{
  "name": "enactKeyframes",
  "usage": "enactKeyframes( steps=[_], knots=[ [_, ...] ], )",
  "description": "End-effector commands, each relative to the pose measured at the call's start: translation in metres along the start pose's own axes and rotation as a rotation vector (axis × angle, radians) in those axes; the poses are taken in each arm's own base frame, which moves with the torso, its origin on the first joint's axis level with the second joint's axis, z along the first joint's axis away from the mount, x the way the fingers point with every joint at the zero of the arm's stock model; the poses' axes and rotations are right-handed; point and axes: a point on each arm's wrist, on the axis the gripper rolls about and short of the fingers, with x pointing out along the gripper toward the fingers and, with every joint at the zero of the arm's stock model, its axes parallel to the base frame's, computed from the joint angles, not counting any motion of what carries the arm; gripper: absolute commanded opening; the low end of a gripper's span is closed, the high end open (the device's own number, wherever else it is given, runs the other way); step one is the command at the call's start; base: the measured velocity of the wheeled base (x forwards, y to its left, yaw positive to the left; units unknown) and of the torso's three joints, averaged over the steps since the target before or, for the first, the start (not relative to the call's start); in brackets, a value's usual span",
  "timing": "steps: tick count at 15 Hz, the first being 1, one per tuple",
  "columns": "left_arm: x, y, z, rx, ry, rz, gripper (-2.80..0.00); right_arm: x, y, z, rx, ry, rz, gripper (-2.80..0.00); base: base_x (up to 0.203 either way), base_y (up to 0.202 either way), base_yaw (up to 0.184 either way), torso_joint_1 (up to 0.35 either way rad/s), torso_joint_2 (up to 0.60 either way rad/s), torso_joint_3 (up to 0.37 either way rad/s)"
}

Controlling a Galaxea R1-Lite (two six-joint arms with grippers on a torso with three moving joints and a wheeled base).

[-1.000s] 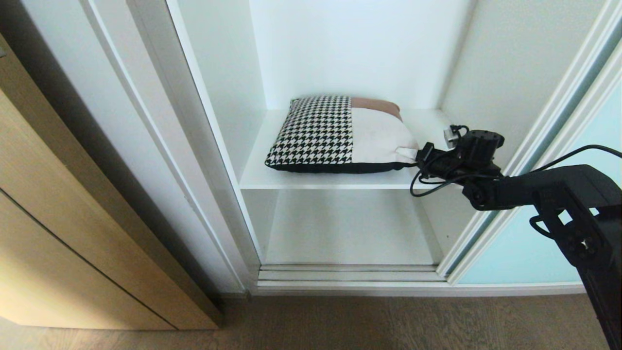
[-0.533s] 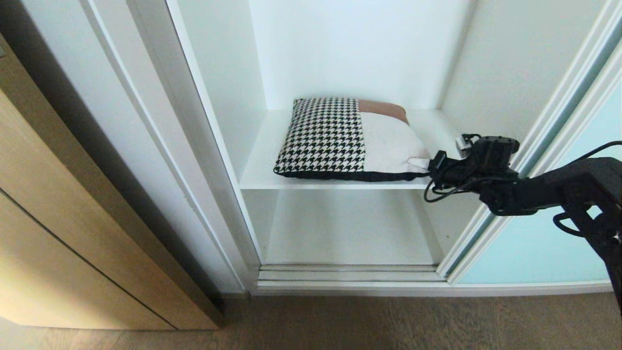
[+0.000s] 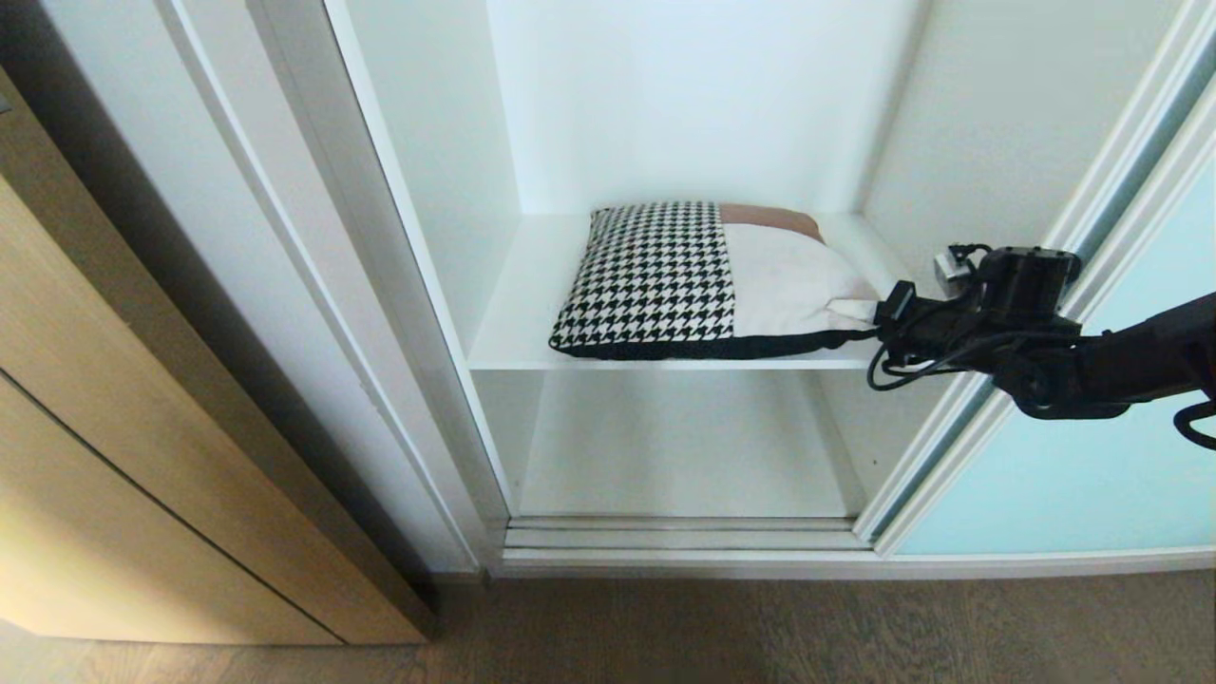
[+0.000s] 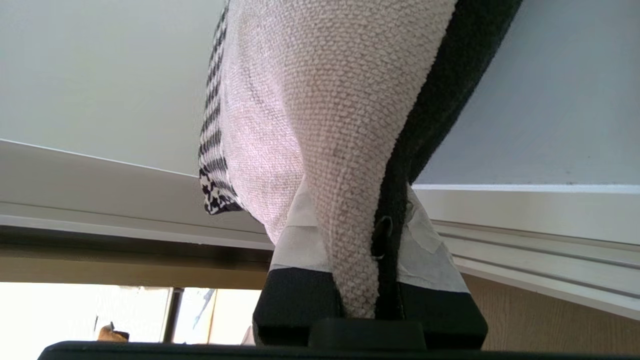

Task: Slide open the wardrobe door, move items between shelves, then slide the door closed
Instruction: Place the pillow on the lower shelf

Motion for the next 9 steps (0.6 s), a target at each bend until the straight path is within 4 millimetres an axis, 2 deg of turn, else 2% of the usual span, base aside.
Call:
enactKeyframes(
  steps=[1, 6, 9],
  knots=[
    [0.0, 0.0, -0.001, 0.002, 0.004, 0.001, -2.8, -0.006, 0.006, 0.006, -0.008, -0.015, 0.009, -2.8, 0.0, 0.0, 0.0, 0.0, 0.0, 0.0],
    [0.001, 0.0, -0.002, 0.091, 0.01, -0.014, -2.8, -0.022, -0.03, 0.016, 0.01, -0.061, -0.048, -2.8, 0.0, 0.0, 0.0, 0.0, 0.0, 0.0],
    [0.001, 0.0, -0.002, 0.137, 0.008, -0.019, -2.8, -0.025, -0.034, 0.01, 0.023, -0.051, -0.062, -2.8, 0.0, 0.0, 0.0, 0.0, 0.0, 0.0]
  ],
)
